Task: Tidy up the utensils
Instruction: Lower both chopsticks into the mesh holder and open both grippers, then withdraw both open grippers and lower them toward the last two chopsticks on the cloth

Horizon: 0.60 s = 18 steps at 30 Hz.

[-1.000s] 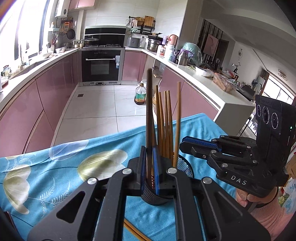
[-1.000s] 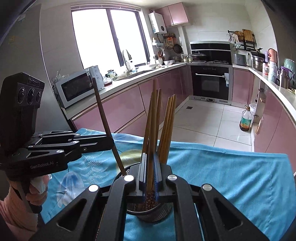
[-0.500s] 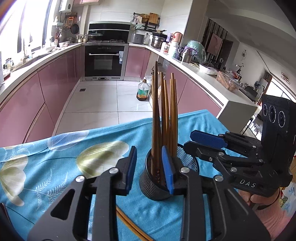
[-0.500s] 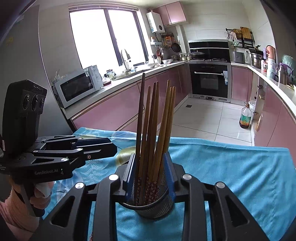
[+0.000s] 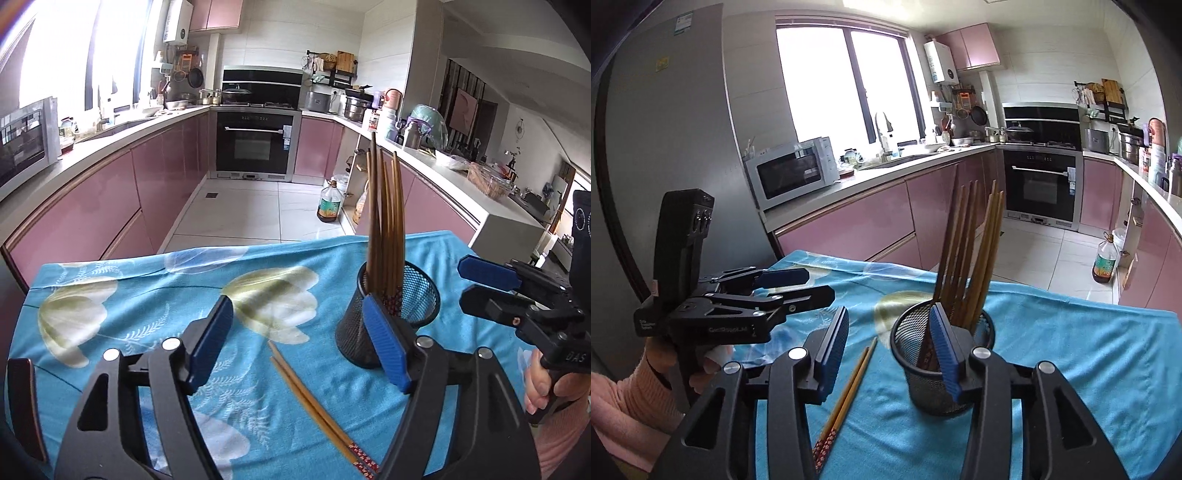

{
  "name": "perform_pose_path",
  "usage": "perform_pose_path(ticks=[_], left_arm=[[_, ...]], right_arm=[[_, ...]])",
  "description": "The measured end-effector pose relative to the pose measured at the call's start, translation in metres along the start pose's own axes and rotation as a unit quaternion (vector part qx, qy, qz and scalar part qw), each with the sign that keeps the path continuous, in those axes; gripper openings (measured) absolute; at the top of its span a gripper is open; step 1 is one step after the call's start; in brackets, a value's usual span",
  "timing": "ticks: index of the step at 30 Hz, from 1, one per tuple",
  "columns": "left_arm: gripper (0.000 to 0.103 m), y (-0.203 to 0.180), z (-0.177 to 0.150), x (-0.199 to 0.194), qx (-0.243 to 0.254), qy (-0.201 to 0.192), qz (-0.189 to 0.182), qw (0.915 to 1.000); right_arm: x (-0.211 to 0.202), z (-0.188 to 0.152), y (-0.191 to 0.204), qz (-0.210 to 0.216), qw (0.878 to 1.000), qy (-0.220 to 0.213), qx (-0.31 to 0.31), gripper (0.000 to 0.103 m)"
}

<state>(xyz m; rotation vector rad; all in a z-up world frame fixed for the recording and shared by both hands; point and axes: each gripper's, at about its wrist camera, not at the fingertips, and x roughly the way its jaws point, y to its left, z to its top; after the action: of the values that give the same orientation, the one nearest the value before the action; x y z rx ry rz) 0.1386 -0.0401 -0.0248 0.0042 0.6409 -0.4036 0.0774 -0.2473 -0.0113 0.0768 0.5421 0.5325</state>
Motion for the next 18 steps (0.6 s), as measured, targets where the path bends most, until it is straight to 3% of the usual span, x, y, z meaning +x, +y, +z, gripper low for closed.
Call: perform_pose_path(ticks=[4,10,15,18], left_arm=[[0.091,0.013,-0.021,-0.012,-0.011,-0.002,0.022,0.9997],[0.094,0.019,-0.053,-0.019,-0.007,0.005,0.061,0.9981],[0.094,0.026,-0.072,-0.016,-0.029,0.027,0.064,0.9971],[0.094,0.028,-0.079,-0.012,-0.036,0.038,0.068,0.9963]], right_arm=[[0.011,-0.017,0.017,0.021,0.999,0.036,-0.014,0.059],[0.048,-0.049,0.025,0.027,0.994,0.105,-0.003,0.059],[0.07,-0.07,0.026,0.024,0.989,0.143,0.013,0.058],[0.076,-0.076,0.026,0.018,0.988,0.154,0.018,0.052]])
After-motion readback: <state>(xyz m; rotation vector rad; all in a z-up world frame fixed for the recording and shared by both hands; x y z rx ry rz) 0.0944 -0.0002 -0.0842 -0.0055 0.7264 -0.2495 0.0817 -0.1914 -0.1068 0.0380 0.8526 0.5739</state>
